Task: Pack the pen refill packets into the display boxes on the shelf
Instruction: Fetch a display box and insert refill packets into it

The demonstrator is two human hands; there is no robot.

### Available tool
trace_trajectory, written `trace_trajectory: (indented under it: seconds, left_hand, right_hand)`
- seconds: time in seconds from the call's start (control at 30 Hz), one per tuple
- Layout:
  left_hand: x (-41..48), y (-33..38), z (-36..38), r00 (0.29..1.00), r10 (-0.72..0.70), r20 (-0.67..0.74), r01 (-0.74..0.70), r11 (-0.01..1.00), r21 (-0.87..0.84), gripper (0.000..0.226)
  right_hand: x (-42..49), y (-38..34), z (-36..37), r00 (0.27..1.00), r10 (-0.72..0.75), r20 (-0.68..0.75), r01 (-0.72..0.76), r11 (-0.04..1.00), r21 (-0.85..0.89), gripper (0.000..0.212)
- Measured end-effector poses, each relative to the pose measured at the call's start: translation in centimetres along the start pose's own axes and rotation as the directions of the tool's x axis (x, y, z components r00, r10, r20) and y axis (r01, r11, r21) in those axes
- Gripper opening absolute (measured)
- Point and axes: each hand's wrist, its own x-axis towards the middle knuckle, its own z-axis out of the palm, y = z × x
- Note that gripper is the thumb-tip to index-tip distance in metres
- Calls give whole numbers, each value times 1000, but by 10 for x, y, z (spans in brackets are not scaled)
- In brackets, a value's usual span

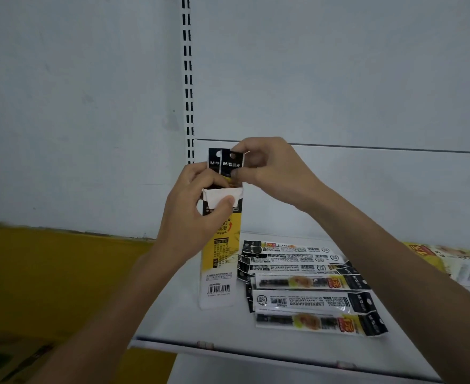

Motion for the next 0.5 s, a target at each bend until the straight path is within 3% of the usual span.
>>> trace_trajectory:
  seconds: [0.1,0.23,0.37,0.5]
  left_hand:
    - [0,-1,-1,1000,-7,8,7,1000,-1,20]
    - [0,-4,0,999,50,-4,-50,999,-3,22]
    - [-2,-5,2,1000,20,9,-20,999,-31,30]
    - [0,-6,1,1000,16,10,-16,1000,5,33]
  right_hand:
    - [-2,-2,-1,1000,3,5,-3,1000,15,5]
    - [-4,-3,9,1000,8,1,-7,989,-147,20]
    - [-10,-2,10,982,156,102,-154,988,-27,35]
    - [-9,5,5,972,171,164,-170,985,-17,26]
